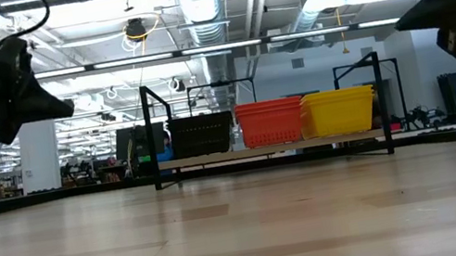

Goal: Stack baskets on shelf by color
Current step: Return to Home Position

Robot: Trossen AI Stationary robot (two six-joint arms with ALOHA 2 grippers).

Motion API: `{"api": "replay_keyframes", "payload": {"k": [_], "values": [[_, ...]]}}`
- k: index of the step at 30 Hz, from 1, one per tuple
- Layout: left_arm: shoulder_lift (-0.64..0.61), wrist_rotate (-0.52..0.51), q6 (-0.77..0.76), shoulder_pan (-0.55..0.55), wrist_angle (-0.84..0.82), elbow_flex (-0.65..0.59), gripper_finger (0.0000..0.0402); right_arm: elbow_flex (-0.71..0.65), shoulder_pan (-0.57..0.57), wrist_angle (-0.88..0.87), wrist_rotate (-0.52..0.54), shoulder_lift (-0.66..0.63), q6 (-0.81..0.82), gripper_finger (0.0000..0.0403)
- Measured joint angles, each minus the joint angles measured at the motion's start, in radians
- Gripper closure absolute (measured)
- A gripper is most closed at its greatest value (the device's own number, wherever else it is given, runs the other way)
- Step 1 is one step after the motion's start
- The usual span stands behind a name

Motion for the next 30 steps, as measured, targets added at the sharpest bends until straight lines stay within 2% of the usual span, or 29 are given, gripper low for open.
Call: {"api": "replay_keyframes", "payload": {"k": [7, 15, 17, 20, 23, 27, 30], "values": [[0.000, -0.019, -0.153, 0.000, -0.002, 0.000, 0.0402, 0.000, 0.000, 0.004, 0.001, 0.000, 0.002, 0.0387], [0.000, -0.051, -0.110, 0.000, 0.022, 0.000, 0.0401, 0.000, 0.000, 0.005, 0.003, 0.000, -0.127, 0.0382], [0.000, -0.003, -0.005, -0.002, 0.048, 0.000, 0.0401, 0.000, 0.000, 0.007, 0.004, 0.000, -0.134, 0.0382], [0.000, 0.155, 0.199, -0.013, 0.131, 0.000, 0.0401, 0.000, 0.000, 0.028, 0.004, 0.000, -0.152, 0.0382], [0.000, 0.291, 0.327, -0.026, 0.219, 0.000, 0.0402, 0.000, 0.006, 0.084, -0.014, 0.000, -0.316, 0.0383], [-0.001, 0.321, 0.372, -0.035, 0.315, -0.039, 0.0402, 0.000, 0.026, 0.185, -0.062, 0.000, -0.600, 0.0382], [-0.004, 0.323, 0.344, -0.037, 0.456, -0.148, 0.0401, 0.001, 0.038, 0.211, -0.070, 0.000, -0.650, 0.0383]]}}
